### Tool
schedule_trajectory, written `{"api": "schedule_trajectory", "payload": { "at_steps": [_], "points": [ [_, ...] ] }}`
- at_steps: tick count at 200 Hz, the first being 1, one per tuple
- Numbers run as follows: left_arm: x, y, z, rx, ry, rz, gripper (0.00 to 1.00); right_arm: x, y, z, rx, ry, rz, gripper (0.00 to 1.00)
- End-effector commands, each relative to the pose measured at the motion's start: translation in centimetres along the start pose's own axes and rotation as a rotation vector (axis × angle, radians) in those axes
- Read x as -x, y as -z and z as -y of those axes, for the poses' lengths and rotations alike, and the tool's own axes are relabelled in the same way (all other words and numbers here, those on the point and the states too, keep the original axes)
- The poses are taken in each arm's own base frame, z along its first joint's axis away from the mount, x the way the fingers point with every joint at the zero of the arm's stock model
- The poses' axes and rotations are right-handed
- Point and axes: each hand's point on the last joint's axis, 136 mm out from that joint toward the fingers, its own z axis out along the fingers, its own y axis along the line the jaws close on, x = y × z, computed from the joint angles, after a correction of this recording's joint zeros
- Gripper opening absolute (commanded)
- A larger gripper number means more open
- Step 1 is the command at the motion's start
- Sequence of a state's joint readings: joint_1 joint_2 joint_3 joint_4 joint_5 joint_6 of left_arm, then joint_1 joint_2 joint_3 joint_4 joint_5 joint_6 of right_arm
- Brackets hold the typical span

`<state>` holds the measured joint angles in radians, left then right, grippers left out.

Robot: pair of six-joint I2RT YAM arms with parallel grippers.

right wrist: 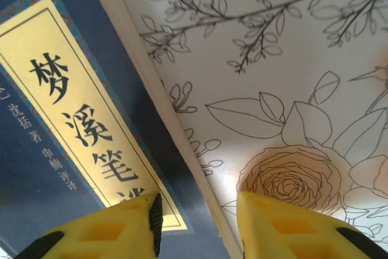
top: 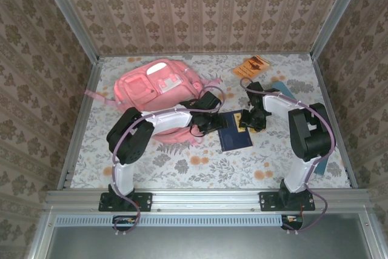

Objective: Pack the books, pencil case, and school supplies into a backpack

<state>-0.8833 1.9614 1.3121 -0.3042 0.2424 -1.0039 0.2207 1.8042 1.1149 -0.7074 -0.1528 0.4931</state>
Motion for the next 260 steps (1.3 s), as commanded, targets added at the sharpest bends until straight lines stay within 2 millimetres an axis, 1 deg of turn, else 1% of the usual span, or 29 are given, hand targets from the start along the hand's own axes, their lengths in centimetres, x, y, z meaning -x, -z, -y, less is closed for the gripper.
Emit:
{"api": "schedule_trajectory", "payload": {
  "at_steps": [1,27,48,70,84,119,134,160,171,180,200,218,234,255,260],
  "points": [
    [-0.6,-1.1,-0.3,0.008,0.026,-0.035,0.48,-0.8,-0.9,0.7,-0.023,-0.005,-0.031,0.39],
    [-1.0,-1.9,-0.7,0.019,0.032,-0.056,0.47,-1.0,-1.0,0.8,-0.027,-0.006,-0.032,0.38],
    [-1.0,-2.0,-0.6,0.016,0.035,-0.066,0.48,-1.1,-1.0,0.9,-0.03,-0.007,-0.037,0.35],
    [-1.2,-2.1,0.0,-0.014,0.034,-0.089,0.47,-1.3,-1.0,0.9,-0.028,-0.001,-0.046,0.32],
    [-1.4,-2.4,0.3,-0.037,0.041,-0.113,0.48,-1.6,-0.9,0.7,-0.02,0.006,-0.062,0.33],
    [-1.4,-2.7,0.0,-0.042,0.04,-0.122,0.46,-3.0,-0.5,-2.1,0.151,0.026,-0.131,0.33],
    [-1.3,-2.7,0.0,-0.052,0.042,-0.122,0.44,-3.3,-0.2,-2.6,0.184,0.024,-0.142,0.32],
    [-1.3,-2.7,0.1,-0.064,0.038,-0.126,0.4,-3.4,0.9,-3.3,0.226,0.035,-0.128,0.32],
    [-1.2,-2.6,0.8,-0.1,0.022,-0.129,0.4,-3.2,1.2,-3.4,0.229,0.039,-0.119,0.32],
    [-1.1,-2.3,1.9,-0.157,-0.01,-0.134,0.4,-3.2,1.3,-3.4,0.226,0.04,-0.118,0.32],
    [-0.8,-0.7,4.6,-0.271,-0.064,-0.132,0.4,-3.1,0.9,-3.1,0.21,0.038,-0.119,0.31],
    [-0.6,0.5,6.1,-0.341,-0.094,-0.125,0.4,-2.9,0.4,-2.9,0.201,0.039,-0.112,0.3],
    [-0.7,1.3,7.1,-0.408,-0.109,-0.129,0.4,-2.7,0.0,-3.1,0.222,0.031,-0.11,0.3],
    [-0.6,1.8,7.5,-0.462,-0.12,-0.124,0.4,-2.6,-0.3,-3.5,0.257,0.021,-0.116,0.29],
    [-1.0,2.1,7.7,-0.482,-0.127,-0.145,0.39,-2.5,-0.3,-3.5,0.264,0.02,-0.115,0.29]
  ]
}}
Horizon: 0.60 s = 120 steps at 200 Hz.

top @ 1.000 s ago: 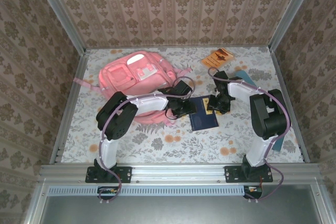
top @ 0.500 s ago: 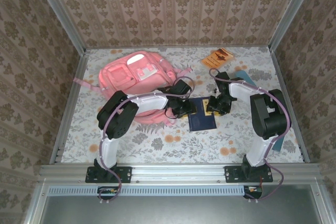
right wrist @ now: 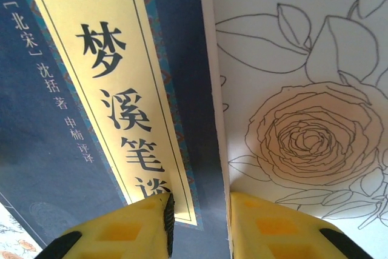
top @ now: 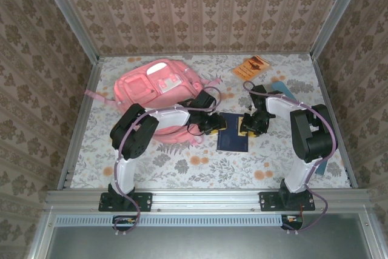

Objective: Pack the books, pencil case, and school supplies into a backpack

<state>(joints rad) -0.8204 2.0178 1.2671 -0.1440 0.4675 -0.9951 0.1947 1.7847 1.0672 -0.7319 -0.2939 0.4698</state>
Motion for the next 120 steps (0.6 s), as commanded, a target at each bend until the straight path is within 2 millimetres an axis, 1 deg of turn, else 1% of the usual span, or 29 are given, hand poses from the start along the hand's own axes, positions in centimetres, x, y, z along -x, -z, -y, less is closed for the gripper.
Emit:
{"api": "schedule_trajectory", "payload": {
  "at_steps": [1,21,59,78,99,120],
  "points": [
    [-1.6,2.2,7.7,-0.306,-0.162,-0.049,0.39,-0.1,-0.4,-3.1,0.161,0.043,-0.013,0.29],
    [-1.8,2.6,7.8,-0.333,-0.178,-0.055,0.35,0.1,-0.2,-3.1,0.165,0.039,-0.005,0.29],
    [-2.3,3.1,7.9,-0.349,-0.204,-0.062,0.34,0.8,0.4,-2.7,0.17,0.025,0.024,0.29],
    [-2.4,3.2,8.0,-0.359,-0.212,-0.058,0.32,1.0,0.7,-2.6,0.173,0.022,0.033,0.28],
    [-2.4,3.5,8.4,-0.388,-0.218,-0.05,0.3,1.0,0.7,-2.4,0.171,0.02,0.036,0.28],
    [-2.4,3.2,8.1,-0.375,-0.21,-0.055,0.3,1.2,0.7,-2.2,0.168,0.016,0.038,0.28]
  ]
}}
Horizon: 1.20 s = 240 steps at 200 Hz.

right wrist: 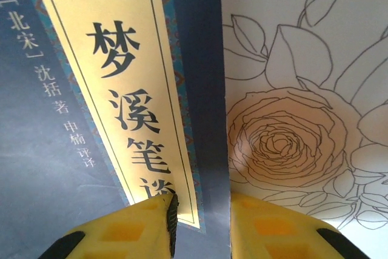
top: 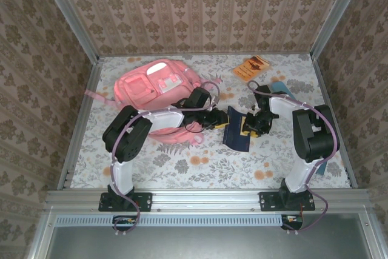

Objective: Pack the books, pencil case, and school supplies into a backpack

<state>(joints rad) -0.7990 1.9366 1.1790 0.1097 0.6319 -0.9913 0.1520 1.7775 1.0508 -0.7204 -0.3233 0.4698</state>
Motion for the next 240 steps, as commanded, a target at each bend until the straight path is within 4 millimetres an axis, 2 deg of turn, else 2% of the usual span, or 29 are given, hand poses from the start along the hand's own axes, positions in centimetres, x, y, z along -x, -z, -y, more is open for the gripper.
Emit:
{"api": "schedule_trajectory", "payload": {
  "at_steps": [1,32,82,123,156,203,240],
  "points": [
    [-2.0,-0.4,3.3,-0.113,-0.08,-0.065,0.3,0.7,0.4,-3.0,0.138,0.056,0.033,0.28],
    [-2.2,-1.1,2.5,-0.09,-0.055,-0.083,0.33,0.9,0.3,-2.9,0.142,0.052,0.038,0.28],
    [-1.8,-1.8,2.5,-0.094,-0.036,-0.078,0.39,0.9,0.2,-2.8,0.151,0.049,0.038,0.28],
    [-1.6,-2.7,3.3,-0.127,-0.021,-0.082,0.38,1.0,0.2,-2.7,0.154,0.045,0.04,0.28],
    [-1.8,-3.0,2.8,-0.092,-0.025,-0.084,0.35,1.1,0.2,-2.7,0.156,0.044,0.043,0.28],
    [-1.1,-1.8,1.5,0.012,-0.048,-0.036,0.31,1.1,0.4,-2.4,0.139,0.038,0.05,0.28],
    [-0.6,-0.6,1.0,0.069,-0.078,-0.009,0.23,1.3,1.3,-2.3,0.135,0.009,0.085,0.34]
  ]
}}
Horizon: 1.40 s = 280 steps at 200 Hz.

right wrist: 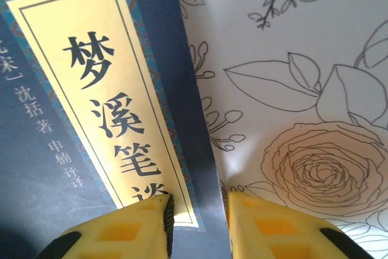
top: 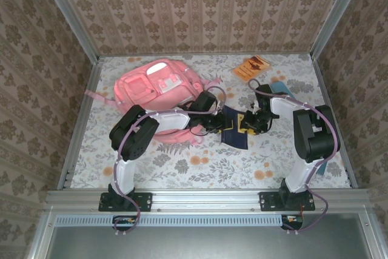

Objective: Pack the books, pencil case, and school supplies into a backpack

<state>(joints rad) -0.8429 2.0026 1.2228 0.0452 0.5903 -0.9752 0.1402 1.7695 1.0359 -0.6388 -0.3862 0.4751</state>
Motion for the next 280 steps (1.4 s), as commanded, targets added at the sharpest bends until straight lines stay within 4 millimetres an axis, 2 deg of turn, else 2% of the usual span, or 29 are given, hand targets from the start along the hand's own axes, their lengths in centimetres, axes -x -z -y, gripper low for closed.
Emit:
{"api": "schedule_trajectory", "payload": {
  "at_steps": [1,38,64,74,97,101,116,146,166,195,258,280],
  "points": [
    [0.8,2.0,2.5,-0.007,-0.087,0.041,0.22,0.3,1.1,-1.1,0.046,-0.001,0.049,0.34],
    [1.7,4.0,2.8,0.001,-0.116,0.093,0.08,1.0,3.4,-1.0,0.086,-0.053,0.139,0.5],
    [2.6,6.1,3.5,-0.004,-0.141,0.145,0.04,1.1,5.6,-1.0,0.145,-0.08,0.206,0.69],
    [3.2,7.3,3.9,-0.013,-0.147,0.175,0.03,1.7,6.8,-1.9,0.204,-0.069,0.257,0.75],
    [4.8,10.2,5.3,-0.048,-0.151,0.262,0.0,1.3,8.6,-4.0,0.356,-0.063,0.292,0.85],
    [5.2,10.8,5.5,-0.054,-0.148,0.28,0.0,1.1,9.7,-4.8,0.399,-0.052,0.315,0.86],
    [6.5,12.6,6.5,-0.086,-0.134,0.346,0.0,0.9,11.4,-7.1,0.551,-0.053,0.334,0.9],
    [8.7,15.3,8.3,-0.147,-0.094,0.447,0.0,0.7,14.6,-10.8,0.823,-0.084,0.35,0.94],
    [9.9,16.6,9.5,-0.191,-0.064,0.505,0.0,0.5,16.0,-12.2,0.904,-0.103,0.356,0.96],
    [11.2,17.4,10.8,-0.262,0.007,0.562,0.0,0.2,17.3,-14.4,1.004,-0.147,0.345,0.95],
    [11.8,18.7,11.7,-0.344,0.127,0.663,0.0,0.8,18.3,-17.2,1.126,-0.218,0.409,0.92],
    [11.6,19.1,12.1,-0.363,0.136,0.678,0.0,1.1,18.2,-17.9,1.158,-0.229,0.42,0.87]
  ]
}}
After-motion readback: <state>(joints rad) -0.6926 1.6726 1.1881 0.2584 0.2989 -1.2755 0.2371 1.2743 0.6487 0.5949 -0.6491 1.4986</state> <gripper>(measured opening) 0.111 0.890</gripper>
